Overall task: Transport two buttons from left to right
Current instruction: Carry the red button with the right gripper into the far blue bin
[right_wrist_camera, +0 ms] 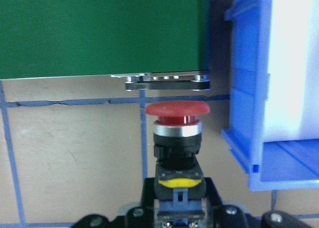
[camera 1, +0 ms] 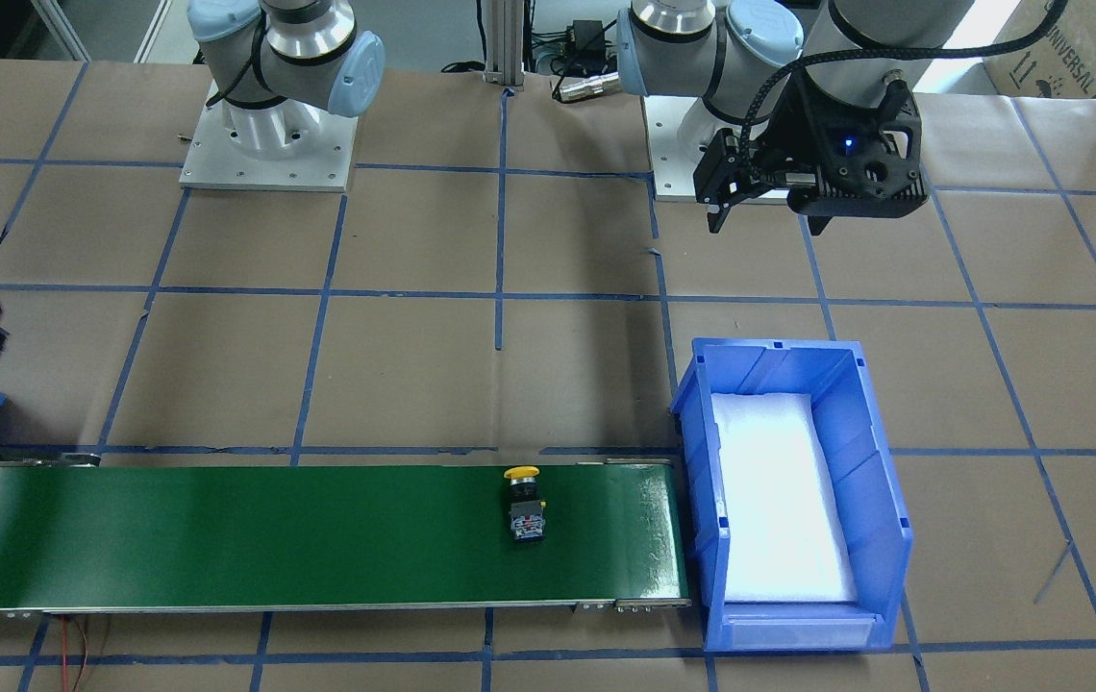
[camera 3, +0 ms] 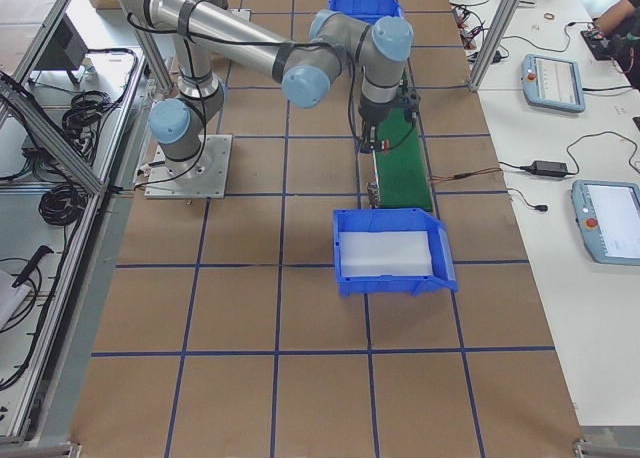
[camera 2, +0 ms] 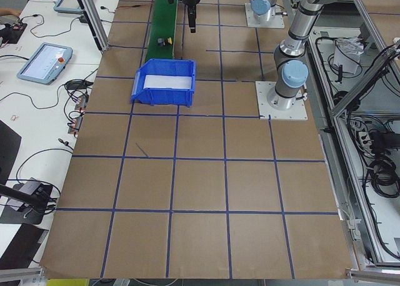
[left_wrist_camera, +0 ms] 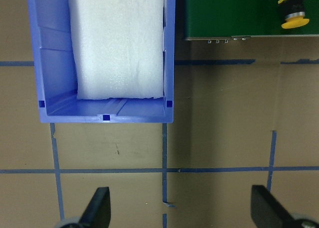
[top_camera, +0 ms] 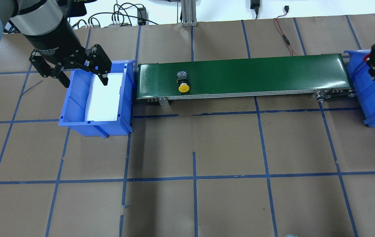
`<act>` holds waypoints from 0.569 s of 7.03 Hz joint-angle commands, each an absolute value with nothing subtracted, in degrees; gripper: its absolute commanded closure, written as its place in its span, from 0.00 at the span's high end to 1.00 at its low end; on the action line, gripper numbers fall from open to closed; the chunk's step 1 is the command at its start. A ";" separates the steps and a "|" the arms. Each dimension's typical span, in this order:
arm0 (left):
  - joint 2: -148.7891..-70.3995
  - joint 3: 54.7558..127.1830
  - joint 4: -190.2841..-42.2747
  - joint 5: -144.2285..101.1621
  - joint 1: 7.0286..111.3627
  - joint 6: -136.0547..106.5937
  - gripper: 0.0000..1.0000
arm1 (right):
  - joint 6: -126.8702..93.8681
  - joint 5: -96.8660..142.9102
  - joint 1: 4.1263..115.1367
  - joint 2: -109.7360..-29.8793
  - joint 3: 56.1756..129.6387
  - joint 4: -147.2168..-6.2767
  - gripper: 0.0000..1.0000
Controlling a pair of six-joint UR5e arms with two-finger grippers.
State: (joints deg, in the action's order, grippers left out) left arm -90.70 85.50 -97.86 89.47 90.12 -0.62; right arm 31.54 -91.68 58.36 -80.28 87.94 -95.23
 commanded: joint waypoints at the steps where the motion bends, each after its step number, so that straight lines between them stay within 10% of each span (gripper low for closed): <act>1: -90.70 85.52 -97.74 89.39 90.26 -0.70 1.00 | 40.95 -92.11 52.83 -72.75 81.09 -95.98 0.03; 4: -90.70 85.87 -97.73 89.74 90.18 -0.70 1.00 | 45.97 -91.93 51.15 -62.77 74.88 -100.07 0.03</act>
